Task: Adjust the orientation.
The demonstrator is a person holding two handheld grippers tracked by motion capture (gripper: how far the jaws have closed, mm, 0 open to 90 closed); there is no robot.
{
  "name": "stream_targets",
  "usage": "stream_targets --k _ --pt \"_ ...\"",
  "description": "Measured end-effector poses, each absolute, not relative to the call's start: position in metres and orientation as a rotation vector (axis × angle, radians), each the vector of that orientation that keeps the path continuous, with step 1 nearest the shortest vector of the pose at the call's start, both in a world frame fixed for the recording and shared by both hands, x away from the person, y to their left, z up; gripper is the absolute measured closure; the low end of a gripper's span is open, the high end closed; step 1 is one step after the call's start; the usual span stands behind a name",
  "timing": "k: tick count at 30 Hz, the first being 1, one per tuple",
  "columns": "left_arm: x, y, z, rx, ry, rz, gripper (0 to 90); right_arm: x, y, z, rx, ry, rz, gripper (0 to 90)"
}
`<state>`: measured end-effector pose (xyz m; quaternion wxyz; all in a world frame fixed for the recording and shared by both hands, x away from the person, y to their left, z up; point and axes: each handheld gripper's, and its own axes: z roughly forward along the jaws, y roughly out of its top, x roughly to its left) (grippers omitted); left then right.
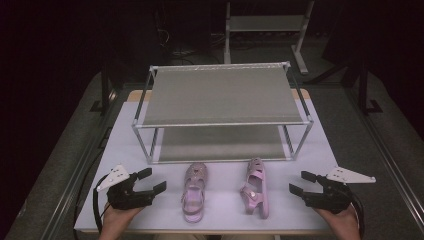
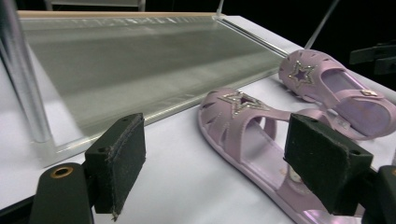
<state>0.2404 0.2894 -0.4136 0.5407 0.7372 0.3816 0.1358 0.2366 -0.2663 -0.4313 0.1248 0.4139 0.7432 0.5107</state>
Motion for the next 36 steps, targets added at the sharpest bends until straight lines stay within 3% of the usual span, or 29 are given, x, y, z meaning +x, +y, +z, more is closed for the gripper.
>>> stream_targets --k 36 --pt "0.227 0.249 -0.409 1.82 0.807 0.267 27.5 0.237 -0.264 -0.431 1.192 2.175 1.485 25.9"
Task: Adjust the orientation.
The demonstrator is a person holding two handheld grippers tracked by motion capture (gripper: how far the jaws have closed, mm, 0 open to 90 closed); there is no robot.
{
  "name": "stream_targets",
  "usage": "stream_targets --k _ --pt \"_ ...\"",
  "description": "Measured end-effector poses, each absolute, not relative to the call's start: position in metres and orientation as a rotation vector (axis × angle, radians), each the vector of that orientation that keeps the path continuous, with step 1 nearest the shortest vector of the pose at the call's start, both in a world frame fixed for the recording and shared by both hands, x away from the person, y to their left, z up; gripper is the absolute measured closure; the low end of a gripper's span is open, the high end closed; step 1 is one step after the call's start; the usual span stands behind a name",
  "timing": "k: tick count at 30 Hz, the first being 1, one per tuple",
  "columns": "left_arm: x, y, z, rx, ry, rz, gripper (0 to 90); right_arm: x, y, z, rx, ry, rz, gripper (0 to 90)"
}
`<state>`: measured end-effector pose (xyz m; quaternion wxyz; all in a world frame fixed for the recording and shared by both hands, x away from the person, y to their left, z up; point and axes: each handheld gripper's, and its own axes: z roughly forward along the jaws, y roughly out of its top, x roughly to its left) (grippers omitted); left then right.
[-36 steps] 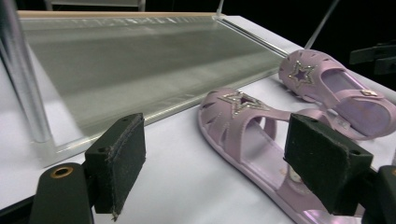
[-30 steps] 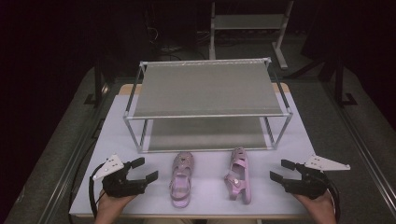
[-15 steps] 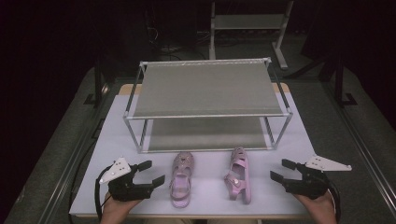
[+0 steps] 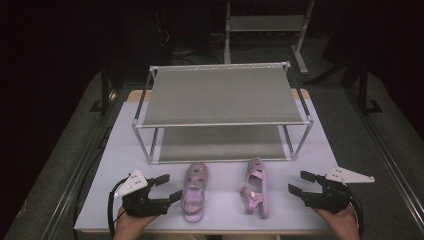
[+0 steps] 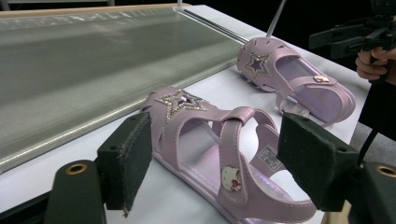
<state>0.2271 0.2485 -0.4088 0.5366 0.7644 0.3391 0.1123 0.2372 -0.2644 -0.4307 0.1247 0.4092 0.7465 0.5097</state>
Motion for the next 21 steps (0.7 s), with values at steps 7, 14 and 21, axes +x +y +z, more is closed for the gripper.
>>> stream_targets --k 7,14,21 --pt "0.228 0.243 -0.41 1.837 0.815 0.263 30.4 0.238 -0.264 -0.431 1.192 2.177 1.485 25.9" --pt "0.229 0.238 -0.412 1.851 0.824 0.252 34.5 0.237 -0.263 -0.431 1.191 2.179 1.484 25.9" --pt "0.231 0.231 -0.415 1.891 0.83 0.234 39.5 0.237 -0.262 -0.431 1.186 2.182 1.485 25.9"
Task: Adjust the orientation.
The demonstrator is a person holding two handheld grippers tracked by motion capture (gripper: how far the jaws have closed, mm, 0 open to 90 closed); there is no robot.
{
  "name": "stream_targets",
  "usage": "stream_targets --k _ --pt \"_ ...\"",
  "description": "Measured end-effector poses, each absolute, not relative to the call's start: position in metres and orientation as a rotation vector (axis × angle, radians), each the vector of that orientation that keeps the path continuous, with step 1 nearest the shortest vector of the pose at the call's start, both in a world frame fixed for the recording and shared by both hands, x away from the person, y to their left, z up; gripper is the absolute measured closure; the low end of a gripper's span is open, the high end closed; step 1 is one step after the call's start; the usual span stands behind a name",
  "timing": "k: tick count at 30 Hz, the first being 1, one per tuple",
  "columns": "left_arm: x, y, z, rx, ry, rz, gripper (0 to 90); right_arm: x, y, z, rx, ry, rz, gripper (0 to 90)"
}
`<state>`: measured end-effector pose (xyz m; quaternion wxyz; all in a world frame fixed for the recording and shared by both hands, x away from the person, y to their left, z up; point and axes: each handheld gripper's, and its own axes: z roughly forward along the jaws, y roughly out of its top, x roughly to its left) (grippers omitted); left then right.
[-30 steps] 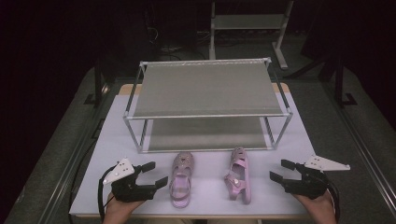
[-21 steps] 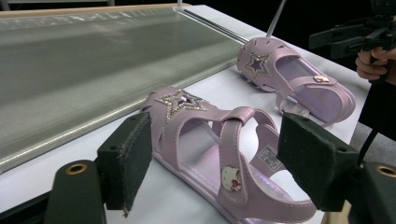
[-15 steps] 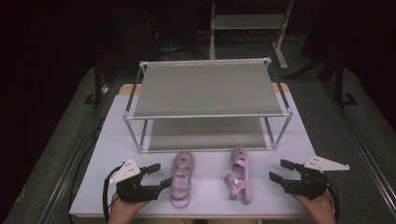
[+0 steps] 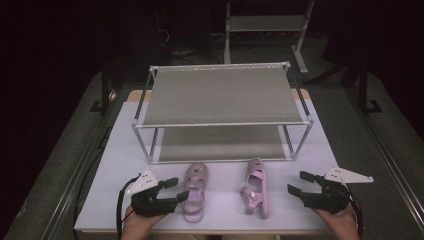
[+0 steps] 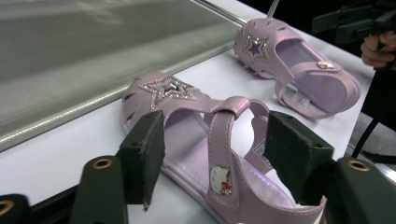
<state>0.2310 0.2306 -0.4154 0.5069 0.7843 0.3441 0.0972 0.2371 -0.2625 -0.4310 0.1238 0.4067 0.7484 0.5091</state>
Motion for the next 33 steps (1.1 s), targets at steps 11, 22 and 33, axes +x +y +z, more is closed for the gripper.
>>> stream_targets --k 11,22,33 --pt "0.23 0.223 -0.418 1.93 0.849 0.248 47.2 0.236 -0.261 -0.431 1.183 2.185 1.485 25.9" --pt "0.231 0.218 -0.422 1.962 0.875 0.252 49.7 0.237 -0.26 -0.431 1.176 2.193 1.484 25.9" --pt "0.228 0.216 -0.424 1.977 0.88 0.249 59.0 0.237 -0.26 -0.431 1.173 2.196 1.487 25.9"
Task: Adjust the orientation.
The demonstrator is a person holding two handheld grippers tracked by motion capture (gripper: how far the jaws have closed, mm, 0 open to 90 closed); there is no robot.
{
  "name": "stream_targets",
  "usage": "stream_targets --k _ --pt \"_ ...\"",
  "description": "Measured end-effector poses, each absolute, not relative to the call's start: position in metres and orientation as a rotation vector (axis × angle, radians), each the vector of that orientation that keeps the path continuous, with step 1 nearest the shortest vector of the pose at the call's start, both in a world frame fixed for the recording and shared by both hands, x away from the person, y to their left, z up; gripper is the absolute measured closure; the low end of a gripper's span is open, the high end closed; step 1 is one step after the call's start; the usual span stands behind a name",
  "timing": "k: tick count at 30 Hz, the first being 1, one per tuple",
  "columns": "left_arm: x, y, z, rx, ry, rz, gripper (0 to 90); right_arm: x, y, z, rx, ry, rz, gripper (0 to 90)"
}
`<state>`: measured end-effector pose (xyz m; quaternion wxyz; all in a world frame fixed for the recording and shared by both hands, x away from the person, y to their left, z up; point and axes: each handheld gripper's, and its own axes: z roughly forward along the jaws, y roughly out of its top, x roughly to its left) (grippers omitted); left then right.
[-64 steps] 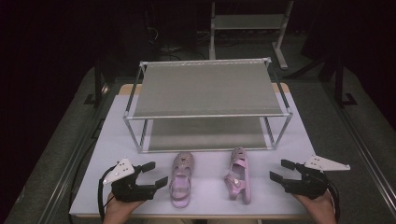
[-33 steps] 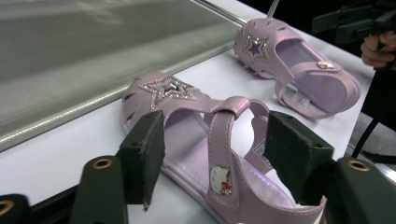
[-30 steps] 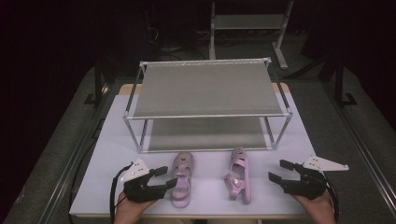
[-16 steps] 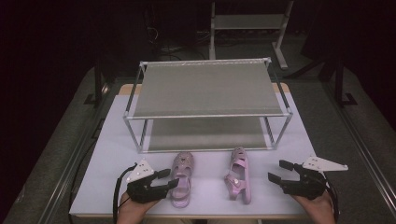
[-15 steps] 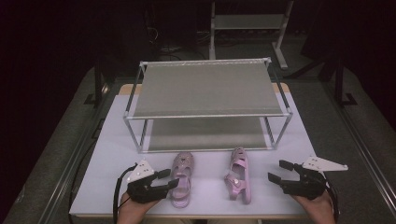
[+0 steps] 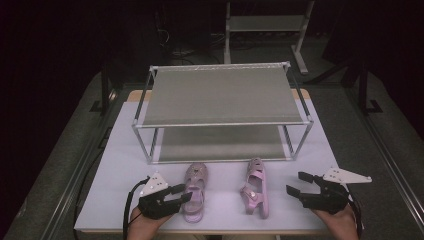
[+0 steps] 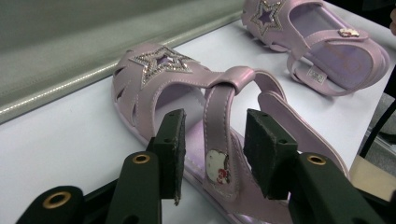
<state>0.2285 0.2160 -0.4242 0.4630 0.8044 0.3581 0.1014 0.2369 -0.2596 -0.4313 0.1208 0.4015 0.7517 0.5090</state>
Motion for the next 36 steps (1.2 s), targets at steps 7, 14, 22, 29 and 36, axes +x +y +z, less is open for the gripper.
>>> stream_targets --k 7,14,22,29,36 --pt "0.2272 0.2137 -0.4246 1.975 0.916 0.252 60.7 0.237 -0.2589 -0.4316 1.174 2.2 1.488 25.8" --pt "0.225 0.2114 -0.4237 1.962 0.987 0.272 57.8 0.2372 -0.258 -0.4319 1.167 2.207 1.491 25.9" --pt "0.2238 0.2107 -0.4237 1.952 0.995 0.245 67.5 0.2372 -0.2579 -0.4318 1.162 2.209 1.497 25.9" --pt "0.2233 0.211 -0.424 1.935 1.002 0.233 73.2 0.2364 -0.2582 -0.4308 1.163 2.207 1.501 25.9" --pt "0.2221 0.2106 -0.4238 1.925 1.003 0.25 77.2 0.236 -0.2583 -0.4303 1.157 2.204 1.5 25.9"
